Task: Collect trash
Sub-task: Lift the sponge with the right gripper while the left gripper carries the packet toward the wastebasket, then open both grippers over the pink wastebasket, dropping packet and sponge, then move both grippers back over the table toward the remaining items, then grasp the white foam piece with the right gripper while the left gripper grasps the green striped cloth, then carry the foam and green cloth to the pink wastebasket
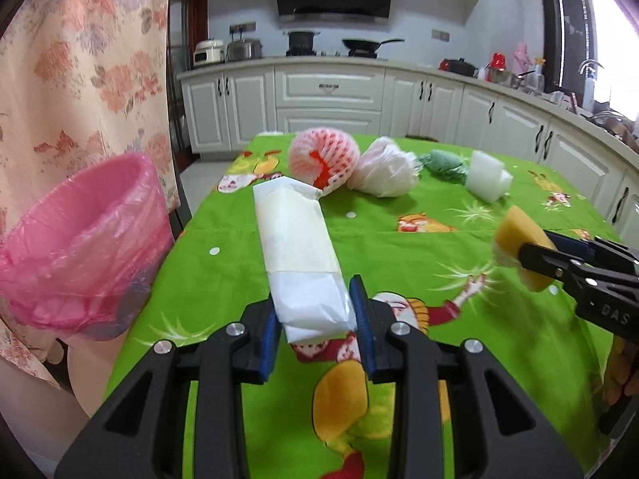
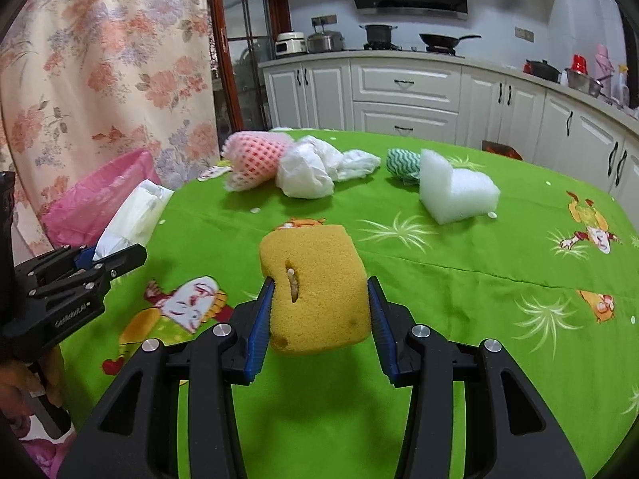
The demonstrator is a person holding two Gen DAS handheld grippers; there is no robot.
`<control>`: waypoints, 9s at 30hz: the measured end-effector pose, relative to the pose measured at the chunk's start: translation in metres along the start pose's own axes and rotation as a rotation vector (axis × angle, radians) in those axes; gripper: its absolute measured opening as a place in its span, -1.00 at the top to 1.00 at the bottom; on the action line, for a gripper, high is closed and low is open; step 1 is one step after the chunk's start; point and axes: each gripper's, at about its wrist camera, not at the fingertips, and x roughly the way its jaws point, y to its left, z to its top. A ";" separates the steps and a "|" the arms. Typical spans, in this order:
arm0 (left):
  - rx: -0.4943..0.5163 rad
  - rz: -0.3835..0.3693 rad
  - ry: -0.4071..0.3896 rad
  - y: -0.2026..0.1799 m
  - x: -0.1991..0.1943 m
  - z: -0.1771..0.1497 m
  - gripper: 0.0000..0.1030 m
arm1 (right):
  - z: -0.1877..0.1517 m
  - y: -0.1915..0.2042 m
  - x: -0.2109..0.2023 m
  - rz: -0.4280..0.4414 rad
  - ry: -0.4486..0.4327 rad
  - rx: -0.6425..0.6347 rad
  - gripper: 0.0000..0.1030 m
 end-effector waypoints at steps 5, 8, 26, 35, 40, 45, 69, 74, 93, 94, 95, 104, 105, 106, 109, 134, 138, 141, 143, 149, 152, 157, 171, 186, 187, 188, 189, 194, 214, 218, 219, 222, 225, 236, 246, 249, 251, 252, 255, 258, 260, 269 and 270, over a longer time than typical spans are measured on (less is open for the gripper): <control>0.016 0.001 -0.044 -0.001 -0.024 -0.005 0.39 | 0.001 0.012 -0.011 0.011 -0.028 -0.015 0.16; 0.015 0.005 -0.071 0.002 -0.037 -0.009 0.39 | 0.001 0.017 -0.015 0.016 -0.039 -0.019 0.16; -0.009 0.057 -0.263 0.032 -0.097 -0.002 0.38 | 0.030 0.073 -0.032 0.139 -0.138 -0.066 0.16; -0.045 0.148 -0.303 0.077 -0.110 0.013 0.38 | 0.060 0.119 -0.020 0.227 -0.170 -0.138 0.16; -0.065 0.195 -0.309 0.105 -0.111 0.021 0.38 | 0.079 0.148 -0.008 0.283 -0.187 -0.182 0.16; -0.077 0.238 -0.322 0.134 -0.111 0.031 0.38 | 0.100 0.179 0.005 0.336 -0.206 -0.227 0.16; -0.197 0.250 -0.217 0.266 -0.038 0.044 0.15 | 0.152 0.263 0.120 0.495 -0.103 -0.254 -0.04; -0.249 0.280 -0.233 0.279 -0.045 0.042 -0.22 | 0.154 0.256 0.123 0.499 -0.096 -0.220 -0.15; -0.213 0.258 -0.260 0.191 -0.075 0.042 -0.90 | 0.117 0.155 0.052 0.345 -0.136 -0.114 -0.41; -0.200 0.246 -0.257 0.182 -0.074 0.043 -0.90 | 0.113 0.145 0.048 0.330 -0.136 -0.099 -0.43; -0.189 0.233 -0.252 0.174 -0.072 0.043 -0.90 | 0.110 0.135 0.044 0.317 -0.135 -0.084 -0.44; -0.065 0.073 -0.180 0.075 -0.046 0.038 -0.90 | 0.066 0.043 0.011 0.143 -0.123 0.031 -0.48; -0.049 0.053 -0.173 0.063 -0.042 0.038 -0.90 | 0.061 0.029 0.008 0.116 -0.119 0.055 -0.48; -0.038 0.042 -0.168 0.054 -0.040 0.037 -0.90 | 0.057 0.017 0.006 0.093 -0.117 0.074 -0.48; -0.010 -0.003 -0.146 0.025 -0.028 0.035 -0.90 | 0.047 -0.013 0.000 0.037 -0.115 0.122 -0.48; 0.044 -0.032 -0.086 -0.021 0.023 0.038 -0.90 | 0.073 -0.091 0.072 -0.281 -0.057 0.321 -0.57; 0.061 -0.031 -0.107 -0.011 0.023 0.041 -0.90 | 0.084 -0.088 0.092 -0.357 -0.052 0.340 -0.58; 0.070 -0.038 -0.113 -0.006 0.026 0.045 -0.90 | 0.088 -0.090 0.107 -0.402 -0.034 0.349 -0.58; 0.065 -0.049 -0.115 -0.001 0.031 0.048 -0.90 | 0.090 -0.094 0.118 -0.428 -0.016 0.357 -0.58; 0.054 -0.067 -0.110 0.001 0.047 0.056 -0.90 | 0.101 -0.100 0.140 -0.505 0.034 0.340 -0.64; 0.054 -0.076 -0.105 -0.003 0.054 0.058 -0.90 | 0.101 -0.101 0.149 -0.545 0.093 0.297 -0.53; 0.069 -0.101 -0.107 -0.019 0.061 0.065 -0.90 | 0.088 -0.112 0.131 -0.534 0.100 0.289 -0.32; 0.138 -0.237 -0.078 -0.114 0.090 0.089 -0.90 | 0.028 -0.164 0.036 -0.357 0.035 0.333 -0.30; 0.121 -0.210 0.045 -0.194 0.195 0.138 -0.85 | 0.009 -0.190 0.010 -0.331 0.014 0.329 -0.30; 0.128 -0.195 0.053 -0.199 0.203 0.142 -0.81 | 0.008 -0.191 0.010 -0.329 0.014 0.330 -0.30; 0.133 -0.184 0.065 -0.202 0.213 0.146 -0.74 | 0.008 -0.191 0.010 -0.326 0.014 0.332 -0.30; 0.132 -0.185 0.082 -0.204 0.221 0.151 -0.70 | 0.008 -0.192 0.010 -0.324 0.013 0.335 -0.30; 0.133 -0.158 0.142 -0.211 0.252 0.166 -0.37 | 0.008 -0.192 0.010 -0.323 0.013 0.337 -0.30; 0.181 -0.215 0.042 -0.193 0.160 0.104 0.31 | 0.006 -0.197 0.007 -0.310 -0.009 0.369 -0.30; 0.162 -0.219 0.037 -0.177 0.129 0.081 0.31 | 0.007 -0.196 0.007 -0.314 -0.008 0.366 -0.30; 0.159 -0.217 0.032 -0.173 0.122 0.076 0.31 | 0.007 -0.196 0.007 -0.316 -0.008 0.363 -0.30; 0.147 -0.212 0.027 -0.157 0.101 0.062 0.31 | 0.007 -0.196 0.007 -0.308 -0.015 0.364 -0.30; 0.133 -0.204 0.024 -0.141 0.085 0.050 0.31 | 0.004 -0.193 0.003 -0.300 -0.019 0.363 -0.30; 0.076 -0.169 -0.004 -0.084 0.030 0.012 0.31 | -0.020 -0.119 -0.024 -0.225 0.000 0.266 -0.29; 0.034 -0.099 -0.050 -0.027 -0.018 -0.014 0.30 | -0.021 -0.024 -0.033 -0.082 0.016 0.080 -0.29; 0.032 -0.076 -0.063 -0.015 -0.029 -0.019 0.30 | -0.020 -0.002 -0.029 -0.045 0.022 0.039 -0.29; 0.030 -0.059 -0.071 -0.006 -0.036 -0.022 0.30 | -0.018 0.009 -0.026 -0.025 0.028 0.017 -0.29; 0.023 -0.051 -0.074 0.000 -0.041 -0.024 0.30 | -0.017 0.015 -0.025 -0.014 0.029 0.006 -0.29; 0.007 -0.028 -0.084 0.014 -0.048 -0.025 0.30 | -0.012 0.036 -0.020 0.023 0.034 -0.033 -0.29; -0.007 -0.007 -0.099 0.027 -0.055 -0.025 0.30 | -0.006 0.057 -0.016 0.065 0.030 -0.076 -0.30; -0.024 0.012 -0.116 0.038 -0.062 -0.023 0.30 | 0.001 0.070 -0.012 0.091 0.027 -0.100 -0.30; -0.081 0.093 -0.185 0.087 -0.090 -0.002 0.30 | 0.039 0.115 0.010 0.198 -0.002 -0.159 -0.30; -0.086 0.100 -0.191 0.093 -0.092 0.001 0.30 | 0.044 0.120 0.012 0.210 -0.010 -0.166 -0.30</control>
